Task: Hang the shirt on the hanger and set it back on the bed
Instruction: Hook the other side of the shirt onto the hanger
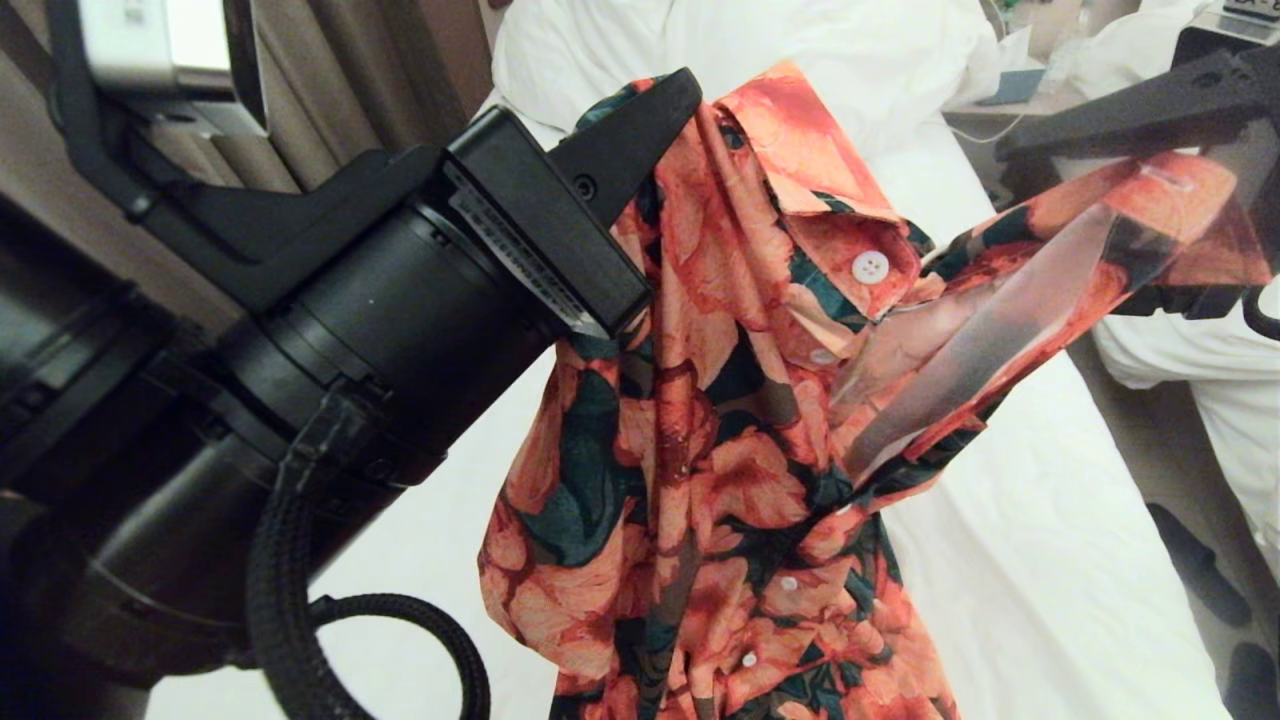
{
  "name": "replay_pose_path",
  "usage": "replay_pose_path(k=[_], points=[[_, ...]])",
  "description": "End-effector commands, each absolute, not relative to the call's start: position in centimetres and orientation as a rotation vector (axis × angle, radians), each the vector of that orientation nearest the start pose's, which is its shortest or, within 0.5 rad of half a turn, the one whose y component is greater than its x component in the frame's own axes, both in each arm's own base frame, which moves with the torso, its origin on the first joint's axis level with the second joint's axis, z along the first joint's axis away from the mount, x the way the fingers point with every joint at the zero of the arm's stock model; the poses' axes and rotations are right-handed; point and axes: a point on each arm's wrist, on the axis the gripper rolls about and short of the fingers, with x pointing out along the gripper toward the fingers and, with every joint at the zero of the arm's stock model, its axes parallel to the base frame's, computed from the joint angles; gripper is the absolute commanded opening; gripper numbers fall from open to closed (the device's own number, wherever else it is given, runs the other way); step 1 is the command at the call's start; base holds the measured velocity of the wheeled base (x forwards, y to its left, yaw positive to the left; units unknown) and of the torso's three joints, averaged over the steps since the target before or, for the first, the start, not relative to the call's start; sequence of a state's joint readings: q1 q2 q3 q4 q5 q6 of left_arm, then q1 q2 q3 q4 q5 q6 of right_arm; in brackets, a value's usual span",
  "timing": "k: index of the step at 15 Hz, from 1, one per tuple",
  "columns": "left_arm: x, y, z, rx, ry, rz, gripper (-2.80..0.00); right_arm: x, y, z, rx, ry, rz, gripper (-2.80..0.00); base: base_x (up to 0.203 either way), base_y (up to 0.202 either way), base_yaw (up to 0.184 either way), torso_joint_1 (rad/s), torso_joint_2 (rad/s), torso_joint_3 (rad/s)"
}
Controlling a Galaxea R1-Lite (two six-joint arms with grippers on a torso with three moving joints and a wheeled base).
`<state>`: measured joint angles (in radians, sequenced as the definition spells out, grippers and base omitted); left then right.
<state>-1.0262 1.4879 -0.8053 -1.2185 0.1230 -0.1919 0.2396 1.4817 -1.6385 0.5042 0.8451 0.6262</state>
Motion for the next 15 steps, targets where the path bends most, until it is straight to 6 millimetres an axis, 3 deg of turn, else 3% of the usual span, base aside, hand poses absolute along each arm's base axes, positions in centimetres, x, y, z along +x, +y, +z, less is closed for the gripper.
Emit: replay_pose_path(k=[1,7,12,15], points=[[13.0,-20.9,30.1,-0.483,-0.388,-0.926,-2.80,20.8,6.8,37.4,0.683,0.659,0.945,0.00,0.000,0.000,0.000,0.000,0.00,0.000],[12.9,-20.8,30.1,-0.484,-0.389,-0.926,-2.80,19.9,6.5,39.3,0.742,0.575,0.981,0.00,0.000,0.000,0.000,0.000,0.00,0.000],[12.8,-20.6,30.4,-0.487,-0.400,-0.924,-2.80,20.6,5.7,37.7,0.718,0.652,0.894,0.00,0.000,0.000,0.000,0.000,0.00,0.000],[12.8,-20.6,30.3,-0.487,-0.399,-0.924,-2.80,20.8,5.2,37.2,0.689,0.639,0.726,0.00,0.000,0.000,0.000,0.000,0.00,0.000]])
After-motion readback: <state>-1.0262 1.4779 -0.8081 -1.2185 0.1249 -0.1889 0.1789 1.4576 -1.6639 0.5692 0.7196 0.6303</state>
